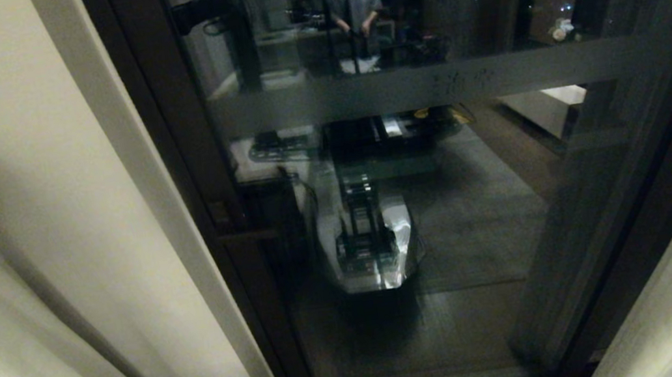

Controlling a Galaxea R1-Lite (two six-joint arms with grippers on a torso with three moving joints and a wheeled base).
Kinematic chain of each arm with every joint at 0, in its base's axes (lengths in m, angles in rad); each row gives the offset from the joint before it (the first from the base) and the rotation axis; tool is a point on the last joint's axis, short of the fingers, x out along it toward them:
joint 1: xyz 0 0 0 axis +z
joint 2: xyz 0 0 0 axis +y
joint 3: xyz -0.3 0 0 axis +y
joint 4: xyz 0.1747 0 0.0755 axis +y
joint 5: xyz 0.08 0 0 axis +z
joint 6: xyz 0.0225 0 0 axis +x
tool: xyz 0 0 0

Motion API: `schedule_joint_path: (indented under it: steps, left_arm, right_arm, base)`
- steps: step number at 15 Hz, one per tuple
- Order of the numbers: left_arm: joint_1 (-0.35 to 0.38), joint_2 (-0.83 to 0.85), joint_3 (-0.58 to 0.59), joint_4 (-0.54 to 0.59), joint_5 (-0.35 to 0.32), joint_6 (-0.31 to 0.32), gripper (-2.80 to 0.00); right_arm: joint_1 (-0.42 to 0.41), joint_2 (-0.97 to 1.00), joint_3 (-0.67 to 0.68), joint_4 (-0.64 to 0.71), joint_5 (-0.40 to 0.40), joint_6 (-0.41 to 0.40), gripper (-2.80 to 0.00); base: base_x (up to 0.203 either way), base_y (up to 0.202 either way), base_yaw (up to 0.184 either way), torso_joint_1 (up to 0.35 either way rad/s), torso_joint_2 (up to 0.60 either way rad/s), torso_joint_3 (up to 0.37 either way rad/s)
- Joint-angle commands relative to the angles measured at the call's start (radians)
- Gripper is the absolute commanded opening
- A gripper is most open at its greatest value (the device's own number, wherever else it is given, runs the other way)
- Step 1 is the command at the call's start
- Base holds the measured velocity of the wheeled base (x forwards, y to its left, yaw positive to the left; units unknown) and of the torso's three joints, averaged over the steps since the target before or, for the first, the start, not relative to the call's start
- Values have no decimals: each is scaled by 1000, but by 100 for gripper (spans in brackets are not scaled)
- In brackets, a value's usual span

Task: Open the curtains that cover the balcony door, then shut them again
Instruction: Pull the inner curtains open on both sides

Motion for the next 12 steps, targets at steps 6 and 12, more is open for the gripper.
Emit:
schedule_joint_path:
  steps: [6,12]
  left_arm:
    - [-174,-380,375,17,7,1,-280]
    - [-252,-517,513,19,9,2,-280]
  right_arm:
    - [0,0,0,0,1,-1,-280]
    - [0,0,0,0,1,-1,-280]
  base:
    - [0,0,0,0,0,0]
    - [0,0,0,0,0,0]
